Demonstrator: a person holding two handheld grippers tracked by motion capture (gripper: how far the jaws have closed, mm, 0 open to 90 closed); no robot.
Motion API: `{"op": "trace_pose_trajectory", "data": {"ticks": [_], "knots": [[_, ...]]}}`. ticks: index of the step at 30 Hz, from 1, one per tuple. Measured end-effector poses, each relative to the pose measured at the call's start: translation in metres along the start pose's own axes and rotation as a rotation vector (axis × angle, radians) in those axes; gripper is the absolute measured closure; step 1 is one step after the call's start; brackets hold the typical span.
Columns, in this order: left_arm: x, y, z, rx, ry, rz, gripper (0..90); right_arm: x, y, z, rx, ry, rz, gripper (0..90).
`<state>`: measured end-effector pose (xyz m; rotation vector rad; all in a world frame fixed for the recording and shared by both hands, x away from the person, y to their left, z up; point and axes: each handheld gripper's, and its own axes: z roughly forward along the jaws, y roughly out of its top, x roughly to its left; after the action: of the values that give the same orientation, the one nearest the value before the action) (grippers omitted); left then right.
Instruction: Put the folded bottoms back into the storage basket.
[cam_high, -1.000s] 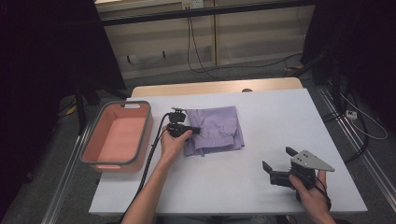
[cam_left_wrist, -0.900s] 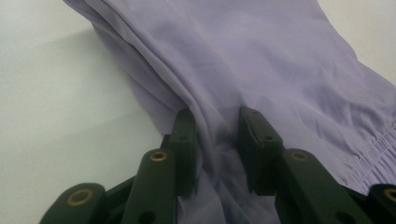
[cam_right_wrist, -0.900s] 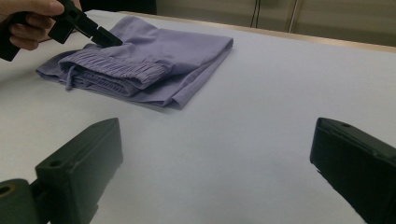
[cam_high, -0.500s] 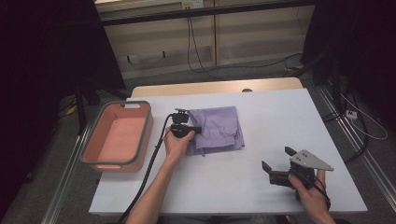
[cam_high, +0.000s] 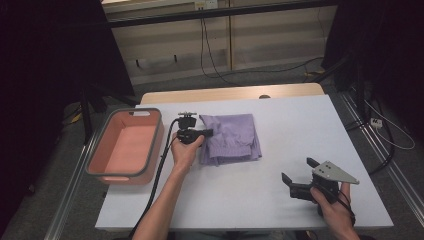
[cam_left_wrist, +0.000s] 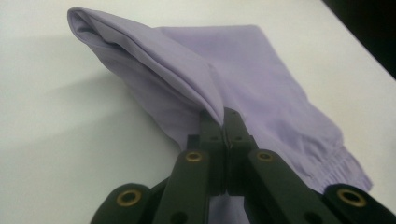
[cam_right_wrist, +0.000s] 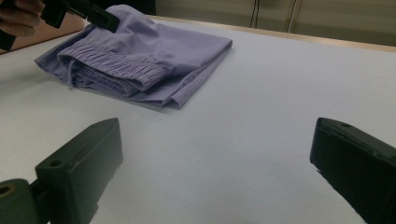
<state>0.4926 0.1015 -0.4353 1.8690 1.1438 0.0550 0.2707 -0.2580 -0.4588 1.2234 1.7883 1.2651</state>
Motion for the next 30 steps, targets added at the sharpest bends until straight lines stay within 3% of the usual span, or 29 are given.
{"op": "trace_pose_trajectory", "data": {"ticks": [14, 30], "knots": [[-0.015, 0.018, -0.017, -0.061, -0.032, 0.043, 89.6, 0.000, 0.000, 0.000, -0.001, 0.002, -0.001, 2.1], [-0.031, 0.035, -0.033, -0.077, -0.046, 0.127, 89.6, -0.001, -0.001, -0.002, -0.001, -0.003, 0.004, 2.1]]}}
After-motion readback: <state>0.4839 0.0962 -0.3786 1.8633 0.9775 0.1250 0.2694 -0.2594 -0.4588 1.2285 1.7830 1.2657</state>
